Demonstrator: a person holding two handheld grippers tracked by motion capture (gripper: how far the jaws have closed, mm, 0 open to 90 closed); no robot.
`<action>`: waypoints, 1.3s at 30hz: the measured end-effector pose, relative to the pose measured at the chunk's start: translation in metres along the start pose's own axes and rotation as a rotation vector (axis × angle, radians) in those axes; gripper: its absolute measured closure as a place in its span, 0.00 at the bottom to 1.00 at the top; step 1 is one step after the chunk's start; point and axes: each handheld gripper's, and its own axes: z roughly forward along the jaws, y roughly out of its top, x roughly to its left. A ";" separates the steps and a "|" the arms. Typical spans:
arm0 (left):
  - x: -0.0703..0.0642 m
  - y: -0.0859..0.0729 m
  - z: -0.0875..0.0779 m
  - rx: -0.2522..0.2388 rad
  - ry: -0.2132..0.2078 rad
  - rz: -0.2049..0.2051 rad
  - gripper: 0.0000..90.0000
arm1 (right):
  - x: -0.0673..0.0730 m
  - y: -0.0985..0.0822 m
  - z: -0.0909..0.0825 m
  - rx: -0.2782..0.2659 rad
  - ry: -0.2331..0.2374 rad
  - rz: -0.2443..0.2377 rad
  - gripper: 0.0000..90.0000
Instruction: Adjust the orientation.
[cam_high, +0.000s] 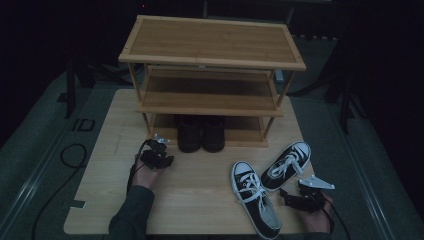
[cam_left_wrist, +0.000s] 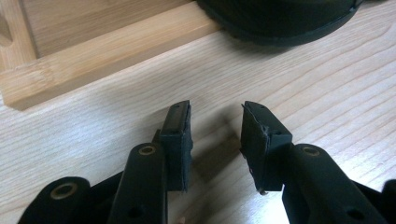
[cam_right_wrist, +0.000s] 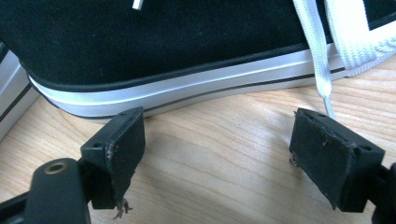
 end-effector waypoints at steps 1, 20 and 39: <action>0.001 -0.001 0.000 -0.007 0.000 -0.003 0.70 | 0.000 0.000 0.000 0.001 -0.001 0.001 0.20; 0.004 -0.010 0.000 -0.065 -0.011 0.042 0.61 | -0.005 0.007 -0.021 0.092 0.067 -0.020 0.52; 0.007 -0.022 0.000 -0.135 -0.008 0.051 0.60 | 0.011 0.033 -0.059 0.073 0.195 -0.074 0.63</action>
